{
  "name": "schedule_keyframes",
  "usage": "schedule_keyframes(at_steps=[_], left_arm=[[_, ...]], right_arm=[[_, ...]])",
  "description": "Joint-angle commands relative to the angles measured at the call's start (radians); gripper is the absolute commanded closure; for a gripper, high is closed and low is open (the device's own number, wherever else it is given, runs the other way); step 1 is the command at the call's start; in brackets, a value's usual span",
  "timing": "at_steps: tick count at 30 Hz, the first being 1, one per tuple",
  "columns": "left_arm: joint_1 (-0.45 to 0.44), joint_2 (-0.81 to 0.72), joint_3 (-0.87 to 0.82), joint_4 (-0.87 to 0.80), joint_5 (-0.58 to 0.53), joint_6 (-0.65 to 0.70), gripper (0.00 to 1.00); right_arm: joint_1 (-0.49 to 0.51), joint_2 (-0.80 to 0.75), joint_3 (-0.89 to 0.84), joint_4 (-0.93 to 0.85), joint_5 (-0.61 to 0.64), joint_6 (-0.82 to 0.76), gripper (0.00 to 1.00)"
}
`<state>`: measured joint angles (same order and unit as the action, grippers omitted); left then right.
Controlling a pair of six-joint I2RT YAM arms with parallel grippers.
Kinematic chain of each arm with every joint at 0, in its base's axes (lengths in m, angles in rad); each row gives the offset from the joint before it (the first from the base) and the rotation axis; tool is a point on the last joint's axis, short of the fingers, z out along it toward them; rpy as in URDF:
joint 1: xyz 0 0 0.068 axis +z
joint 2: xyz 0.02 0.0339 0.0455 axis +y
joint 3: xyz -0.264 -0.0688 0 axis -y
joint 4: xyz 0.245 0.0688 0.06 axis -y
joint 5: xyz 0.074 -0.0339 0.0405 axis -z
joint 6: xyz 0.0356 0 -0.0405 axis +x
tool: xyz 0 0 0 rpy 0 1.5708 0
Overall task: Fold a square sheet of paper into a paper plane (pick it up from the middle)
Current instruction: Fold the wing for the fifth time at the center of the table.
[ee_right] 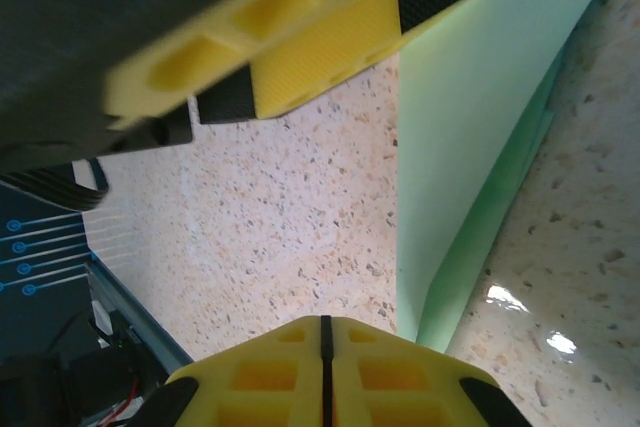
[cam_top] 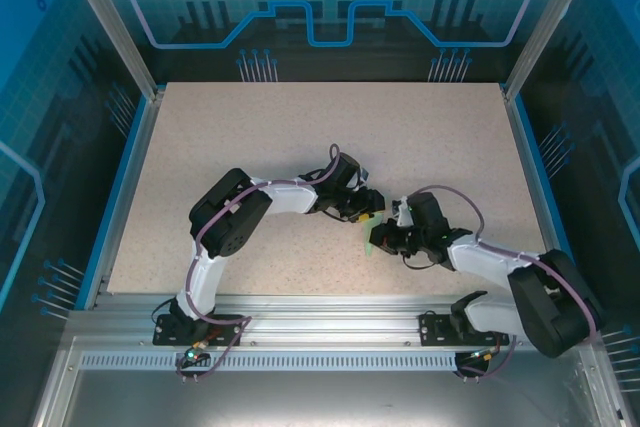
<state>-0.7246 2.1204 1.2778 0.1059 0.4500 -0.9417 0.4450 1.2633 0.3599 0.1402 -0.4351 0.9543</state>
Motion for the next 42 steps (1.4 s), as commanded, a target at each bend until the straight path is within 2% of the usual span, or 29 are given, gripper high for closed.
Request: schedule_keyframes(at_steps=[1, 6, 14, 26, 42], left_arm=[[-0.004, -0.011, -0.024, -0.036, -0.015, 0.001, 0.52], [-0.004, -0.011, -0.026, -0.035, -0.015, 0.001, 0.52], [0.002, -0.01, -0.003, -0.047, -0.012, 0.024, 0.52], [0.063, 0.026, 0.048, -0.034, 0.016, 0.073, 0.51], [0.139, 0.172, 0.241, -0.087, 0.072, 0.133, 0.5]], right_arm=[[0.022, 0.051, 0.027, 0.066, -0.011, 0.029, 0.92], [0.032, 0.126, 0.051, 0.08, 0.009, 0.011, 0.92], [0.031, 0.227, 0.055, -0.127, 0.07, -0.138, 0.97], [0.021, 0.25, 0.051, -0.238, 0.074, -0.239, 0.99], [-0.005, 0.237, 0.059, -0.273, 0.036, -0.285, 0.99]])
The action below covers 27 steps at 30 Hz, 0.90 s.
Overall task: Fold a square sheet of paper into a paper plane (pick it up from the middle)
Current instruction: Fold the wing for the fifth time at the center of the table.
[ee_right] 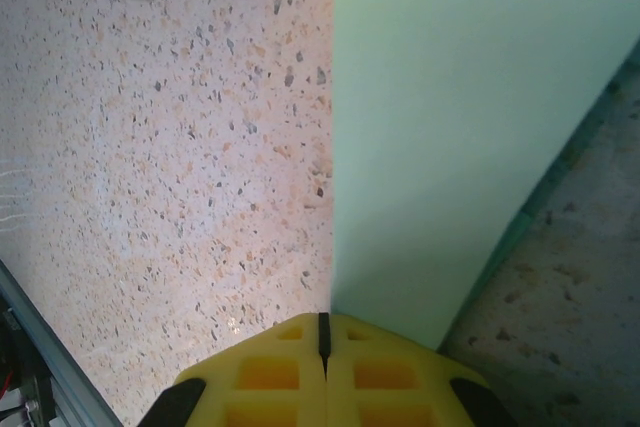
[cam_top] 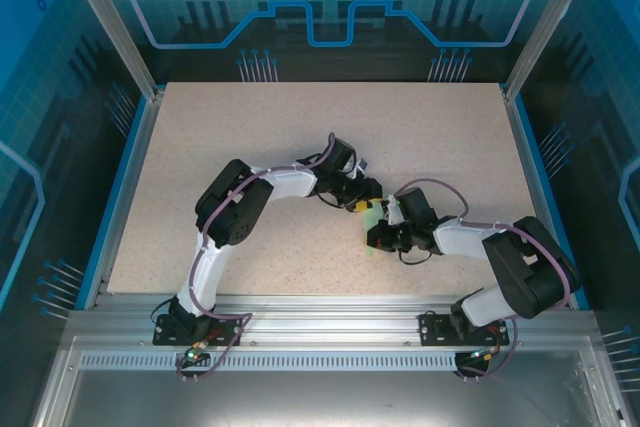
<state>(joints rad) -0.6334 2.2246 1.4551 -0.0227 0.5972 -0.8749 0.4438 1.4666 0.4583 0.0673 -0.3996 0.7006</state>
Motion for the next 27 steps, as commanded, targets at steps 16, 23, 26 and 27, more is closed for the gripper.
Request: schedule_keyframes(at_steps=[16, 23, 26, 27], left_arm=[[0.11, 0.2, 0.31, -0.118, -0.038, 0.171, 0.49], [0.133, 0.259, 0.464, -0.241, -0.046, 0.201, 0.49], [0.135, 0.227, 0.479, -0.266, -0.042, 0.206, 0.48], [0.133, 0.203, 0.469, -0.268, -0.043, 0.207, 0.48]], right_arm=[[-0.015, 0.018, -0.045, -0.21, -0.006, -0.029, 0.99], [-0.025, 0.008, -0.037, -0.225, -0.008, -0.038, 0.99], [-0.03, -0.008, -0.024, -0.241, -0.02, -0.06, 0.99], [-0.031, -0.012, -0.015, -0.249, -0.029, -0.074, 0.99]])
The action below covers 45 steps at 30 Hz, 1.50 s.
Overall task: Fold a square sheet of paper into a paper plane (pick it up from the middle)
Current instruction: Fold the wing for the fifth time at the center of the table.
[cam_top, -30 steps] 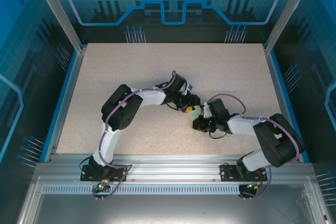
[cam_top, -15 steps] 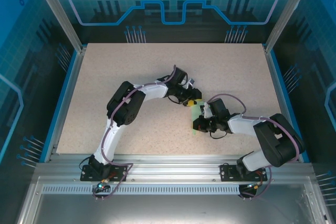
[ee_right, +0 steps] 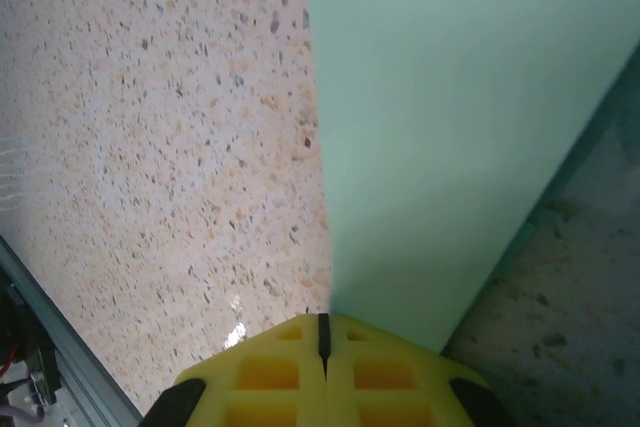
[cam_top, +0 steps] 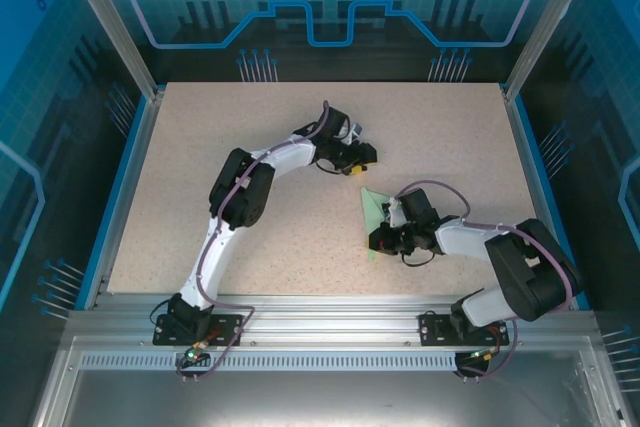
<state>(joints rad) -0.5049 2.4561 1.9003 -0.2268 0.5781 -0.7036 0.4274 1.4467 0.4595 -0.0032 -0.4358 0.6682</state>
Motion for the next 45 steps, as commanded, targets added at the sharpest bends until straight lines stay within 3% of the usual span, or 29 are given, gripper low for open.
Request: schedule_keyframes(at_steps=[1, 5, 11, 15, 18, 20, 22, 26, 33, 39, 45], left_arm=[[0.005, -0.057, 0.013, -0.071, -0.031, 0.038, 0.48], [0.006, -0.212, -0.111, -0.045, -0.076, 0.034, 0.48], [0.006, -0.473, -0.435, 0.082, -0.14, -0.022, 0.47], [0.004, -0.619, -0.625, 0.15, -0.174, -0.055, 0.47], [-0.002, -0.683, -0.709, 0.162, -0.17, -0.059, 0.47], [-0.014, -0.705, -0.737, 0.161, -0.173, -0.057, 0.48], [-0.036, -0.71, -0.753, 0.161, -0.174, -0.059, 0.49], [-0.089, -0.669, -0.754, 0.181, -0.177, -0.072, 0.54], [-0.15, -0.585, -0.731, 0.192, -0.189, -0.107, 0.61], [-0.155, -0.585, -0.737, 0.198, -0.216, -0.12, 0.6], [-0.154, -0.591, -0.741, 0.181, -0.221, -0.115, 0.6]], right_arm=[[-0.015, 0.009, -0.007, -0.18, -0.017, -0.064, 0.98], [-0.002, 0.031, 0.039, -0.197, -0.103, -0.146, 0.98], [0.036, 0.036, 0.15, -0.299, -0.185, -0.318, 0.97], [0.015, -0.057, 0.188, -0.353, -0.153, -0.328, 0.96], [-0.039, -0.169, 0.17, -0.385, 0.018, -0.238, 0.93], [-0.097, -0.229, 0.146, -0.427, 0.139, -0.161, 0.91], [-0.143, -0.271, 0.112, -0.408, 0.134, -0.118, 0.89], [-0.14, -0.306, 0.087, -0.366, 0.062, -0.084, 0.87], [0.017, -0.307, 0.096, -0.288, -0.016, -0.061, 0.84], [0.186, -0.147, 0.149, -0.242, 0.08, -0.024, 0.85], [0.143, -0.083, 0.119, -0.252, 0.173, -0.002, 0.87]])
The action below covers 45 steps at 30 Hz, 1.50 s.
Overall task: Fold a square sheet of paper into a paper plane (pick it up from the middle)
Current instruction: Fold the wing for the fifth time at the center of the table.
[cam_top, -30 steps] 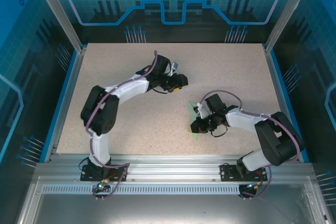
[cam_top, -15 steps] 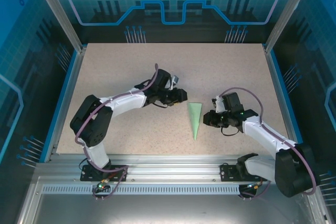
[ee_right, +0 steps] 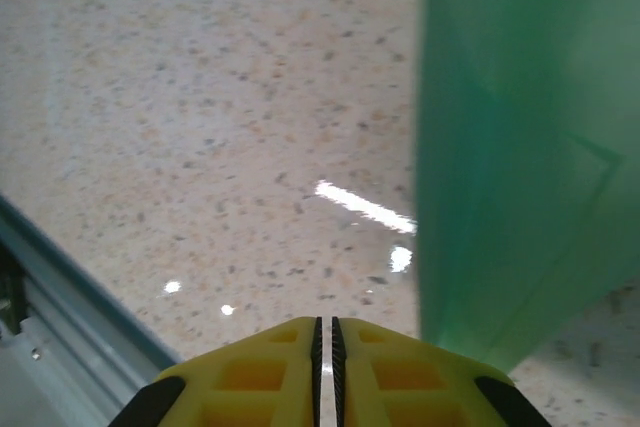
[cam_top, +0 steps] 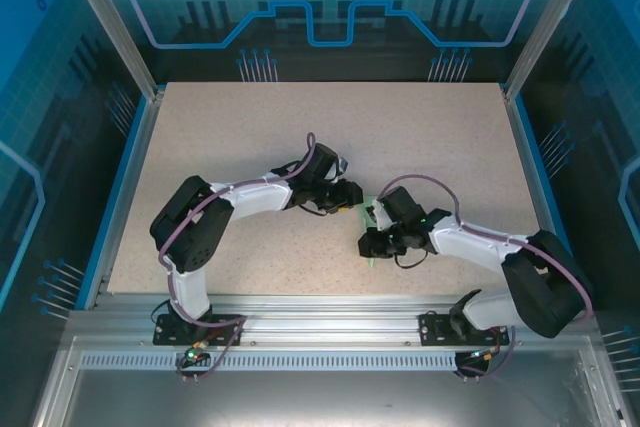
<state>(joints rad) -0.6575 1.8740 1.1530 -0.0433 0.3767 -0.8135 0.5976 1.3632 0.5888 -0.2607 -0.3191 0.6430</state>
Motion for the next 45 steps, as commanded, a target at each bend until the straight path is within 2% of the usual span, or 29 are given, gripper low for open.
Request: schedule_keyframes(at_steps=[1, 6, 10, 14, 27, 31, 37, 45], left_arm=[[-0.002, -0.009, 0.003, 0.0, -0.017, -0.005, 0.6], [-0.01, -0.001, 0.009, 0.016, 0.002, -0.002, 0.6], [-0.024, 0.018, 0.034, 0.016, 0.021, 0.008, 0.6], [-0.043, 0.043, 0.068, 0.009, 0.045, 0.022, 0.6], [-0.071, 0.122, 0.13, 0.033, 0.109, 0.032, 0.59], [-0.071, 0.168, 0.158, 0.013, 0.094, 0.027, 0.6], [-0.07, 0.211, 0.147, 0.01, 0.06, 0.007, 0.6], [-0.071, 0.233, 0.146, 0.013, 0.057, 0.01, 0.6]], right_arm=[[-0.048, -0.004, -0.023, 0.009, 0.046, 0.022, 0.87], [-0.166, -0.006, -0.083, 0.029, -0.039, -0.011, 0.87], [-0.217, 0.023, -0.116, 0.076, -0.111, -0.009, 0.86], [-0.219, 0.068, -0.118, 0.092, -0.122, -0.009, 0.87], [-0.219, 0.079, -0.107, 0.1, -0.133, -0.021, 0.86], [-0.219, 0.08, -0.106, 0.099, -0.133, -0.019, 0.86], [-0.219, 0.03, -0.1, 0.073, -0.13, -0.017, 0.85], [-0.194, -0.123, -0.098, 0.057, -0.172, -0.005, 0.81]])
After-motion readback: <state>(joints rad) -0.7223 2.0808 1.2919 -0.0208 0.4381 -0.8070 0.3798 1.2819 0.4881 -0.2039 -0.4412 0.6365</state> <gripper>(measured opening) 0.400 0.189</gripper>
